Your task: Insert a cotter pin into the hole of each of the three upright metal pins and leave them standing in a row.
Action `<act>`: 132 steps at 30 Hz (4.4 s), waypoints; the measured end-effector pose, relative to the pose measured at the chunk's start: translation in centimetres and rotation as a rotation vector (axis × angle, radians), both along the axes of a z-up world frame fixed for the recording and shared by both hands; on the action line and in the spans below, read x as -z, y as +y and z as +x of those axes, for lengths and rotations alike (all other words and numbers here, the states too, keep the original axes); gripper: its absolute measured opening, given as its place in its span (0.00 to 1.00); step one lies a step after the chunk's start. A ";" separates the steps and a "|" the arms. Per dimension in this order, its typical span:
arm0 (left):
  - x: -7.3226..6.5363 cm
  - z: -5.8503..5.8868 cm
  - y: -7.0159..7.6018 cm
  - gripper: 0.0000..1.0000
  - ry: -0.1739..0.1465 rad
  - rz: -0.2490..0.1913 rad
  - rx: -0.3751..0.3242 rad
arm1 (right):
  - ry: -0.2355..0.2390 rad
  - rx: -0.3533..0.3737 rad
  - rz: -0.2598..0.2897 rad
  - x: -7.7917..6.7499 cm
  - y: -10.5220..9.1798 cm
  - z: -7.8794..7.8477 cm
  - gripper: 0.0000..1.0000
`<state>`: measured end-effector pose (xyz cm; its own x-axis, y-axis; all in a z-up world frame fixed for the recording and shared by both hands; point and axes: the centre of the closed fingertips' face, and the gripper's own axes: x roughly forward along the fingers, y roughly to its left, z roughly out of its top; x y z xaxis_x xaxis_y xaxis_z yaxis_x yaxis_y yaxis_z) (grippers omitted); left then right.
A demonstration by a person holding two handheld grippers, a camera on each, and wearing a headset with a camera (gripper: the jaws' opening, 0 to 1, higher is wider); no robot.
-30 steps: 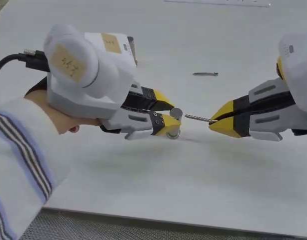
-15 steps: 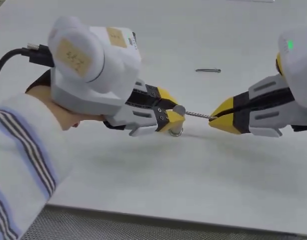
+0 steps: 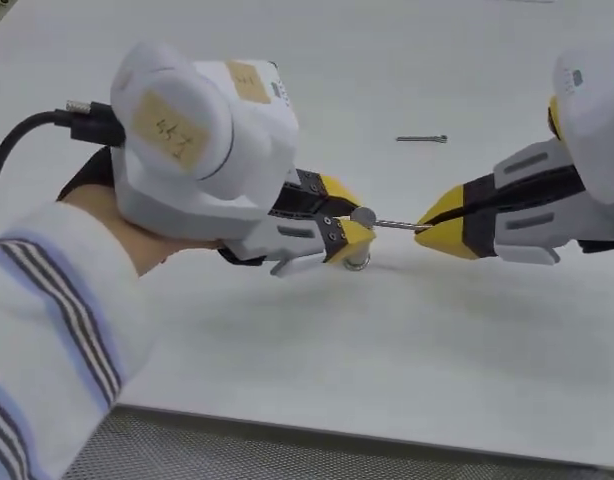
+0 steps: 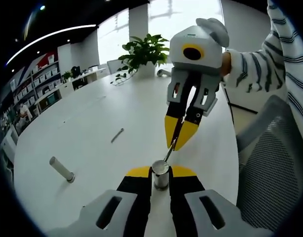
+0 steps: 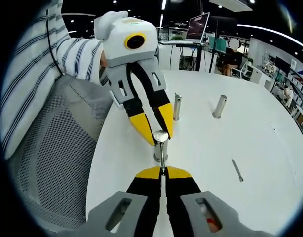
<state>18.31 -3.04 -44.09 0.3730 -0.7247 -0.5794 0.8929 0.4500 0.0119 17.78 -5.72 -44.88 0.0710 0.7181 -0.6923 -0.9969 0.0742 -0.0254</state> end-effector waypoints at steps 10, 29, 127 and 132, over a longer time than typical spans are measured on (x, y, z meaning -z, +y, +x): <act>0.0 0.2 -0.2 0.09 0.016 -0.012 -0.019 | -0.013 -0.017 0.006 -0.1 1.6 -0.1 0.00; 0.2 0.1 -0.3 0.09 0.024 -0.016 -0.029 | -0.029 -0.033 0.013 -0.4 2.3 -0.4 0.00; -2.7 -6.3 7.6 0.99 0.005 -0.206 -0.303 | 0.107 0.091 0.359 1.1 4.9 -0.6 0.23; -2.8 -6.5 8.5 0.99 -0.004 -0.194 -0.329 | 0.090 0.087 0.367 1.2 5.3 -0.3 0.19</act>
